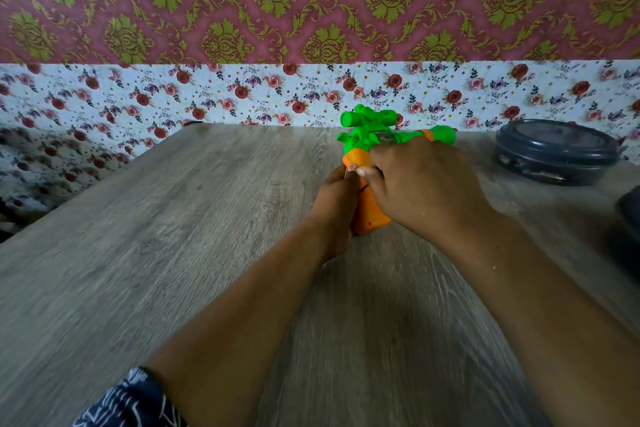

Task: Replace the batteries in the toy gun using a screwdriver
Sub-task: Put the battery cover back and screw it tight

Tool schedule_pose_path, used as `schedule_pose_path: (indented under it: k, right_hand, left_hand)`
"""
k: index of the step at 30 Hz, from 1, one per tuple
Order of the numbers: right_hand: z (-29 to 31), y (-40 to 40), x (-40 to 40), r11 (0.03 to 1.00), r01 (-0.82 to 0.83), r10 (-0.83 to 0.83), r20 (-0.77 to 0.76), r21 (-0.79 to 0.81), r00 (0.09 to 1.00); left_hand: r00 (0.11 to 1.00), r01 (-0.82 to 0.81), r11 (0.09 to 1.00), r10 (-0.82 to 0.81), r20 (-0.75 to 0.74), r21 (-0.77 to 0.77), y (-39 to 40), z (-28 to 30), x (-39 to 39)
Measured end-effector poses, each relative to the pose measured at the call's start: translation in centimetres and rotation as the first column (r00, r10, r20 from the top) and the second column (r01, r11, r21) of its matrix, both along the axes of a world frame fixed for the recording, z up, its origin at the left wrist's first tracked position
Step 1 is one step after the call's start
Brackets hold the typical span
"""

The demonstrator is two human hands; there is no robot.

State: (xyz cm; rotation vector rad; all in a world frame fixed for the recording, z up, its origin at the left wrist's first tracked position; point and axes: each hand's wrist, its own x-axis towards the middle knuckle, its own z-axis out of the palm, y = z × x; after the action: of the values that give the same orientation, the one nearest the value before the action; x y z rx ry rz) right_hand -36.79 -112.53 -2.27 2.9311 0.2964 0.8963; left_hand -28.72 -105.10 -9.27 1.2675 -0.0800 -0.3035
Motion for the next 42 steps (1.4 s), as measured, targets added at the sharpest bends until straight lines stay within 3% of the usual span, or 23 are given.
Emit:
schedule_pose_path:
  k: [3,8,16,24,28,35,42]
  right_hand:
    - [-0.1,-0.2,0.1,1.000,-0.020,0.021,-0.012,0.020,1.000]
    - [-0.2,-0.7,0.6,0.981,-0.083,0.116,-0.187,0.175,0.976]
    - [-0.6,-0.9,1.1,0.996,-0.060,0.063,-0.048,0.069,0.997]
    - [-0.6,0.3,0.4,1.000,-0.001,0.001,-0.006,0.007,1.000]
    - [-1.1,0.8,0.5,0.992,0.114,-0.115,0.030,0.046,0.993]
    - [-0.7,0.9,0.1,0.991,0.061,-0.051,-0.083,0.122,0.995]
    - [-0.7,0.7,0.3,0.991,0.064,-0.060,-0.042,0.120,0.997]
  left_hand:
    - [1.000,0.013,1.000,-0.013,0.001,-0.002,0.1,0.0,0.0]
    - [1.000,0.004,0.999,-0.005,0.027,0.036,0.2,0.0,-0.1]
    - [1.000,-0.005,0.998,0.004,0.027,0.063,0.2,0.0,-0.1]
    - [1.000,-0.013,0.998,0.012,0.025,0.055,0.2,0.0,-0.2]
    - [0.997,-0.030,0.992,0.021,0.076,0.123,0.2,-0.3,0.0]
    - [0.995,-0.019,0.988,0.004,0.099,0.152,0.5,-0.6,0.3]
    - [0.995,-0.015,0.989,0.001,0.096,0.145,0.6,-0.3,0.0]
